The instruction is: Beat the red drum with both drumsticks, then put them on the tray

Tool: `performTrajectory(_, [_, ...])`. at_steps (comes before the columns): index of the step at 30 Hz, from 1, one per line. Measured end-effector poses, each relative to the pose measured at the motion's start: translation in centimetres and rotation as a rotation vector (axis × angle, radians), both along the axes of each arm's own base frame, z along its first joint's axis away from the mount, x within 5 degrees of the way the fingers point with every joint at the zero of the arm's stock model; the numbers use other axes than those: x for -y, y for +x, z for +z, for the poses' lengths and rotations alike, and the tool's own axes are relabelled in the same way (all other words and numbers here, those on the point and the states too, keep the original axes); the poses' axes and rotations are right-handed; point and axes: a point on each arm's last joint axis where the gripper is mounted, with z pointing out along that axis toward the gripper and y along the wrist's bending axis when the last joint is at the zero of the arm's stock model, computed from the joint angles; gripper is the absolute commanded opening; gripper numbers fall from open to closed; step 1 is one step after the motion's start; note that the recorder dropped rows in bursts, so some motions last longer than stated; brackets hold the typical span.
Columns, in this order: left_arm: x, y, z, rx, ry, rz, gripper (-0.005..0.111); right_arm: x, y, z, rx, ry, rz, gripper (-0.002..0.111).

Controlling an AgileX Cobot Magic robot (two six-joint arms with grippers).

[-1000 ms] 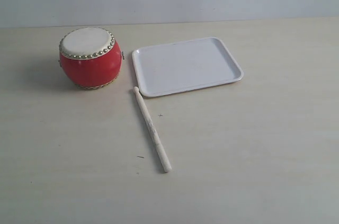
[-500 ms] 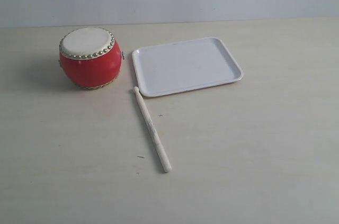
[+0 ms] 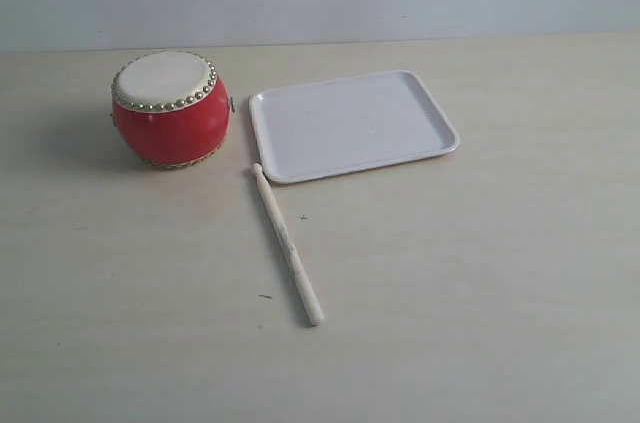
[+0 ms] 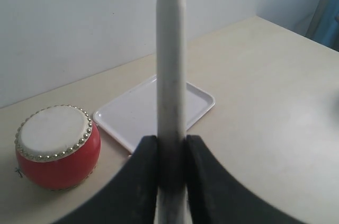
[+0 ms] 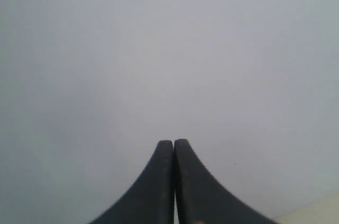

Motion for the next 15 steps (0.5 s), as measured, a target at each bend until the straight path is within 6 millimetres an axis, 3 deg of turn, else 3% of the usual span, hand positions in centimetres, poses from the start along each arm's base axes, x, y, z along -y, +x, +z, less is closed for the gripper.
performTrajectory(6, [0.0, 0.0, 0.0, 0.000, 0.000, 0.000, 0.000, -1.4, -0.6, 0.9, 0.099, -0.142, 0.105, 0.000])
performTrajectory(15, [0.1, -0.1, 0.0, -0.011, -0.021, -0.005, 0.000, -3.1, -1.0, 4.9, 0.084, -0.367, 0.235, 0.000])
